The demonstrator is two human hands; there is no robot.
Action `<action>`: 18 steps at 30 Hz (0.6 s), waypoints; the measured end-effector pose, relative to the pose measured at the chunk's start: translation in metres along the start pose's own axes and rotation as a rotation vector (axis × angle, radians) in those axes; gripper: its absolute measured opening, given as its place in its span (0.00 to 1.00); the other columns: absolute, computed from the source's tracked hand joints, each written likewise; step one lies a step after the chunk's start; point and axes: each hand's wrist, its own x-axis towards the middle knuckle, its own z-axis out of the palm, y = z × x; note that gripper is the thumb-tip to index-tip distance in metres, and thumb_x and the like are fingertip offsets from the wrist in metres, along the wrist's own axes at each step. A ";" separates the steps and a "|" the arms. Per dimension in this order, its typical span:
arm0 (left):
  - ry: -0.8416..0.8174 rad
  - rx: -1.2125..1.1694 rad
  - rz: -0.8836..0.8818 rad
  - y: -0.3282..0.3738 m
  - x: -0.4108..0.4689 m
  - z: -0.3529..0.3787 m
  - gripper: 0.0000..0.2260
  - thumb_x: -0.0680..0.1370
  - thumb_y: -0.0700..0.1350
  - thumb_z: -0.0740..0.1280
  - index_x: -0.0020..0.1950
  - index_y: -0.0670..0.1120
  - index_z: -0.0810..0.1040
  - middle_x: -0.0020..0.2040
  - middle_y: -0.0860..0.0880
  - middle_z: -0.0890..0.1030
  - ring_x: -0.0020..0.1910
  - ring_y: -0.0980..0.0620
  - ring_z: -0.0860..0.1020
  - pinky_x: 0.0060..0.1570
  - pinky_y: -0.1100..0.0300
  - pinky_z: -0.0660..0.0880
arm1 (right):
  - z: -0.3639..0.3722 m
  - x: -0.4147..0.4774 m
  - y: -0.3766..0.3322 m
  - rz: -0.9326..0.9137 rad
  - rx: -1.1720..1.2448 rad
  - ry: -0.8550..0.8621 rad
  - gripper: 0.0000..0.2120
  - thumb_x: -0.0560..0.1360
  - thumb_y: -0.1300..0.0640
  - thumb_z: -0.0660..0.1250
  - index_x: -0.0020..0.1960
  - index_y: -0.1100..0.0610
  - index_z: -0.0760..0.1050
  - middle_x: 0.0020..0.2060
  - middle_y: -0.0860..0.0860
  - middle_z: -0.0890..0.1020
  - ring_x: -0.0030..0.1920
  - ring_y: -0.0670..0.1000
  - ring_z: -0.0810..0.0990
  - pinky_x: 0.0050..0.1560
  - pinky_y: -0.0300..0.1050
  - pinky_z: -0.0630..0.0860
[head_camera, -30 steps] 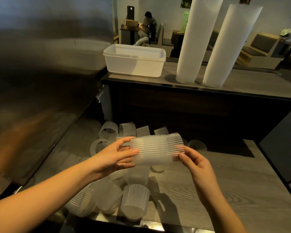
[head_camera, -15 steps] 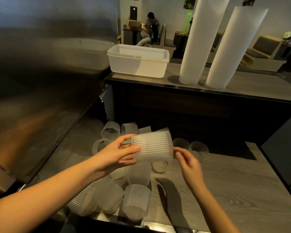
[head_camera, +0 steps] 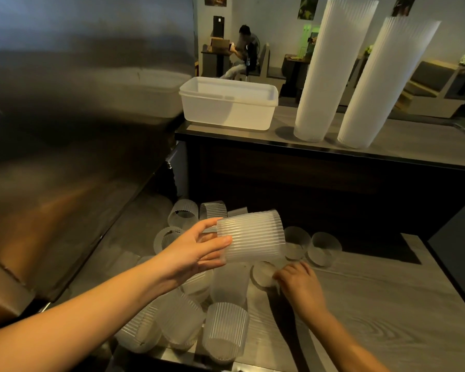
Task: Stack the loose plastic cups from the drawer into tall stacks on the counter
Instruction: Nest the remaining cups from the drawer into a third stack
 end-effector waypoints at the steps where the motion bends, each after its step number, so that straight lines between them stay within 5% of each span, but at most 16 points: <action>1: -0.002 -0.004 0.003 0.000 0.000 0.000 0.23 0.64 0.44 0.71 0.58 0.53 0.73 0.55 0.49 0.81 0.50 0.49 0.82 0.50 0.56 0.79 | 0.001 -0.003 0.002 0.021 0.033 0.002 0.12 0.60 0.58 0.78 0.40 0.48 0.80 0.37 0.45 0.82 0.42 0.47 0.81 0.52 0.49 0.76; 7: 0.010 0.002 0.020 -0.001 0.002 -0.002 0.25 0.64 0.45 0.72 0.61 0.52 0.72 0.55 0.49 0.81 0.53 0.48 0.81 0.51 0.55 0.79 | -0.039 -0.013 -0.007 0.471 0.761 0.139 0.09 0.75 0.60 0.63 0.48 0.46 0.74 0.47 0.45 0.78 0.50 0.44 0.76 0.51 0.38 0.73; 13: 0.004 -0.018 0.034 -0.002 0.003 -0.002 0.24 0.64 0.44 0.71 0.59 0.52 0.73 0.55 0.48 0.81 0.50 0.49 0.82 0.49 0.56 0.80 | -0.111 -0.012 -0.020 0.598 1.351 0.438 0.09 0.76 0.62 0.61 0.49 0.52 0.77 0.42 0.47 0.83 0.44 0.42 0.81 0.44 0.33 0.77; 15: -0.002 -0.019 0.031 -0.003 0.003 -0.002 0.24 0.64 0.44 0.71 0.59 0.52 0.73 0.55 0.48 0.80 0.50 0.49 0.82 0.48 0.57 0.80 | -0.126 -0.014 -0.028 0.562 1.437 0.442 0.06 0.71 0.52 0.66 0.48 0.50 0.78 0.41 0.47 0.84 0.44 0.42 0.82 0.42 0.30 0.77; 18: -0.010 -0.025 0.027 -0.004 0.003 -0.003 0.23 0.64 0.44 0.71 0.57 0.53 0.73 0.55 0.49 0.80 0.49 0.49 0.82 0.47 0.57 0.80 | -0.133 -0.017 -0.037 0.464 1.436 0.403 0.27 0.51 0.34 0.74 0.45 0.48 0.81 0.43 0.47 0.84 0.45 0.43 0.82 0.43 0.31 0.77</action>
